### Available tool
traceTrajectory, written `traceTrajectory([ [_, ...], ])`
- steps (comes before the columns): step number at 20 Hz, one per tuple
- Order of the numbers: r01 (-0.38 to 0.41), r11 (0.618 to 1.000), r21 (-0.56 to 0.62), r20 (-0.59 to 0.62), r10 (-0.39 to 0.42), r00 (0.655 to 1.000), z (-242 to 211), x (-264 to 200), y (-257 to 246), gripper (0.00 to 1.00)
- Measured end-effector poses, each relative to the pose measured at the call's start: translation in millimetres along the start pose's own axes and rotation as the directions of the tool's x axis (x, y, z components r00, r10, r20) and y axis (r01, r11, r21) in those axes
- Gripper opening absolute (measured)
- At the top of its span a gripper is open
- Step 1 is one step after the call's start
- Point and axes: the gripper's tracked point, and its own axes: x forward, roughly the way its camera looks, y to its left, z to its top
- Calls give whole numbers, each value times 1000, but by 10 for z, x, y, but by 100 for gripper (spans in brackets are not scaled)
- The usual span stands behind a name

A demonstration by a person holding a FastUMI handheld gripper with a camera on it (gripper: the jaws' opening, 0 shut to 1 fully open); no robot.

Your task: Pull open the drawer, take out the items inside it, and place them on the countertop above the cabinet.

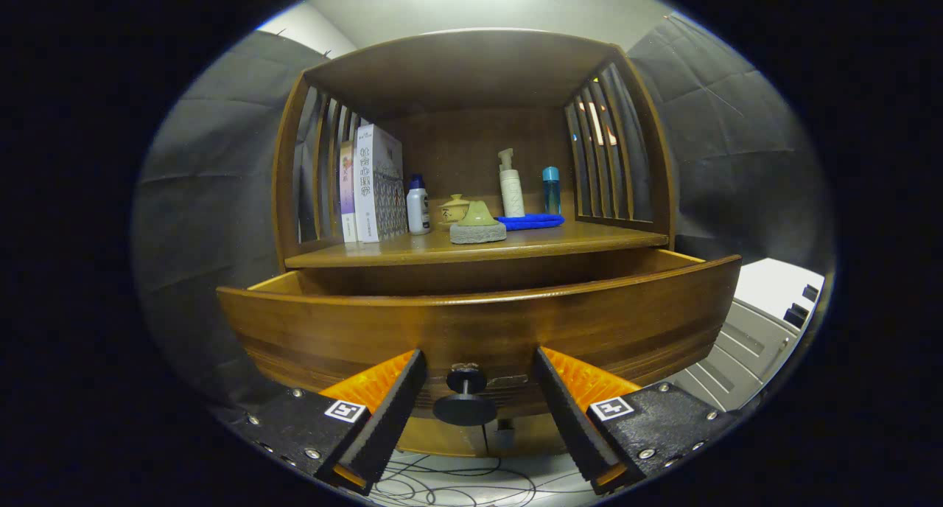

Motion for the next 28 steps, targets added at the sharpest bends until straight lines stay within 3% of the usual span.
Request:
traceTrajectory([
  [13,6,1000,-21,4,-6,1000,165,965,-3,95],
  [18,28,998,-55,10,-28,1000,168,1059,-71,95],
  [20,-18,999,-51,-27,16,1000,168,1009,-35,95],
  [24,-14,999,-47,46,16,999,646,725,-245,95],
  [28,-11,995,-97,116,22,993,1436,351,-376,94],
])
